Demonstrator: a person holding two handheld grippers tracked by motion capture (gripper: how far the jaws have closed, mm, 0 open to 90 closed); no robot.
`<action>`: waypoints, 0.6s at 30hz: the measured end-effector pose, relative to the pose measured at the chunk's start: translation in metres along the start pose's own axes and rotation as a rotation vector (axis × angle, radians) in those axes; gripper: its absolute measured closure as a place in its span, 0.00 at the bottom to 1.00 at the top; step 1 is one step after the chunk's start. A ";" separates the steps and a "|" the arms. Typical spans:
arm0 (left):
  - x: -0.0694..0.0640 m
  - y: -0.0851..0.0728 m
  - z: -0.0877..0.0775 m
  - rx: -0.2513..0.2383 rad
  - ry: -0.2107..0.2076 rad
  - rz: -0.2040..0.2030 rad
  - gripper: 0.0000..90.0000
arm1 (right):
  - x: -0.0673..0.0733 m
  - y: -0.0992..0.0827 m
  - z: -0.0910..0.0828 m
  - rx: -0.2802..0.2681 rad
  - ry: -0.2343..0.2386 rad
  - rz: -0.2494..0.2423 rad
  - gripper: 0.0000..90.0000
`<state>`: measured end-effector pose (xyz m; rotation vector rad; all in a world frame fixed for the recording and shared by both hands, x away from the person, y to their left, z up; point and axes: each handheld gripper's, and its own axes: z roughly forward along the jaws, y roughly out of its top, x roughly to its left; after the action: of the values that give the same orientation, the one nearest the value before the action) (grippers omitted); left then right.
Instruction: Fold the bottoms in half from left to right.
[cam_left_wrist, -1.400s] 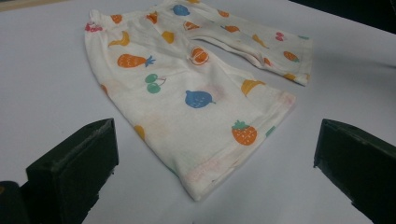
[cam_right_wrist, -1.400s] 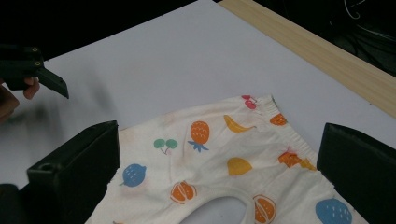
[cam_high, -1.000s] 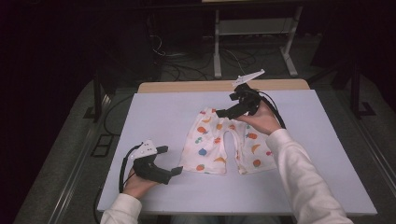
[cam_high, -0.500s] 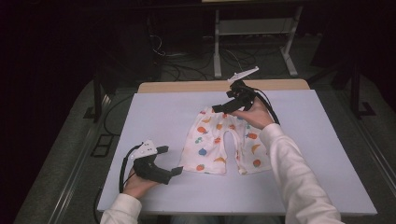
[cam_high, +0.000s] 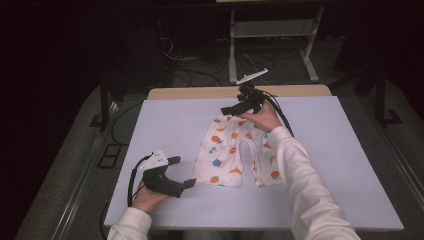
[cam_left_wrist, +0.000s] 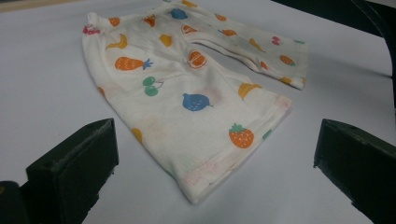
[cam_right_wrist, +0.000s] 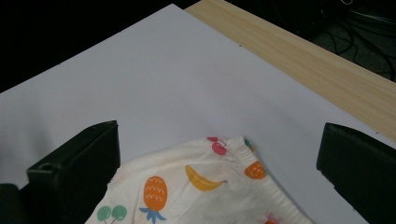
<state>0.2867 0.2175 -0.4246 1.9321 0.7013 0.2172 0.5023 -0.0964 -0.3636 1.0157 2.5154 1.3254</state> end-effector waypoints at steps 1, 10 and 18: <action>0.000 0.000 0.000 0.000 0.000 0.000 0.00 | 0.000 0.000 0.000 0.000 0.000 0.000 0.00; 0.001 0.000 0.000 -0.001 0.000 0.005 0.00 | -0.003 0.007 0.018 -0.006 -0.014 0.001 0.00; 0.001 0.000 0.001 0.002 -0.002 0.003 0.00 | -0.005 0.013 0.035 -0.007 -0.011 -0.004 0.00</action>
<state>0.2877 0.2174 -0.4252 1.9348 0.6978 0.2166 0.5262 -0.0705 -0.3759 1.0134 2.5013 1.3233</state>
